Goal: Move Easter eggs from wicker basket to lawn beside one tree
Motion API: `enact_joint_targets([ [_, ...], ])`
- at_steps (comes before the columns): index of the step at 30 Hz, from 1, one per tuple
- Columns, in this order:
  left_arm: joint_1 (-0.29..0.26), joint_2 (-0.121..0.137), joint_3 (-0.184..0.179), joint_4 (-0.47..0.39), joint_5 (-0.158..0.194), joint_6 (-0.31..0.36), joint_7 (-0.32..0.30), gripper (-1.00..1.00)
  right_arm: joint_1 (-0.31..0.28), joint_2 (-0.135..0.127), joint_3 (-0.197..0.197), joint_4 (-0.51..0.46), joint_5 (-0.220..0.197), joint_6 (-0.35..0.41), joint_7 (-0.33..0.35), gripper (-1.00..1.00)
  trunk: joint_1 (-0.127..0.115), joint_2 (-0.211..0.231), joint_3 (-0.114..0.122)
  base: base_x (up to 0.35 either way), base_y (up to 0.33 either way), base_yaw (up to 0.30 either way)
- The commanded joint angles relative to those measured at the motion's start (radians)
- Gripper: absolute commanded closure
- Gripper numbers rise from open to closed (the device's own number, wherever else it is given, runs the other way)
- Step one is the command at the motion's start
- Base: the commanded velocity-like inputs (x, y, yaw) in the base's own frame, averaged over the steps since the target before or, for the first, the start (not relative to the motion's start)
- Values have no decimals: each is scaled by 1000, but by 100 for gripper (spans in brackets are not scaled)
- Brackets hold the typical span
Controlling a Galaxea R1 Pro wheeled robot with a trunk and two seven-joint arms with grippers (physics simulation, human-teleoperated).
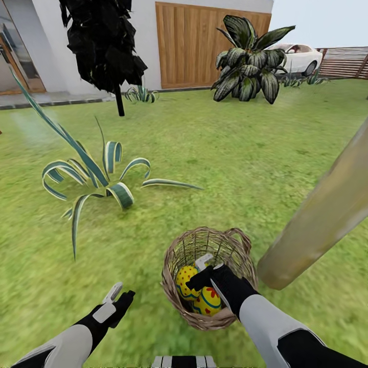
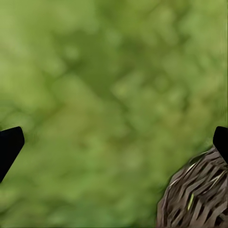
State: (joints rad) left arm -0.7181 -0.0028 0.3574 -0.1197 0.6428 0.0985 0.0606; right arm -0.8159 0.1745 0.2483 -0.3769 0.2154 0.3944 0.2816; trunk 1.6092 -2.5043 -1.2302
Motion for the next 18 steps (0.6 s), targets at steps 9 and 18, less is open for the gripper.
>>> enact_joint_targets([
  [9,0,0,0,-3,6,6,5,-100,0,0,0,-7,10,3,6,-100,4,-2,-36,0,0,0],
  [18,0,0,0,-3,6,6,5,-100,6,0,0,-11,11,-91,7,-100,8,-5,-70,0,0,0],
])
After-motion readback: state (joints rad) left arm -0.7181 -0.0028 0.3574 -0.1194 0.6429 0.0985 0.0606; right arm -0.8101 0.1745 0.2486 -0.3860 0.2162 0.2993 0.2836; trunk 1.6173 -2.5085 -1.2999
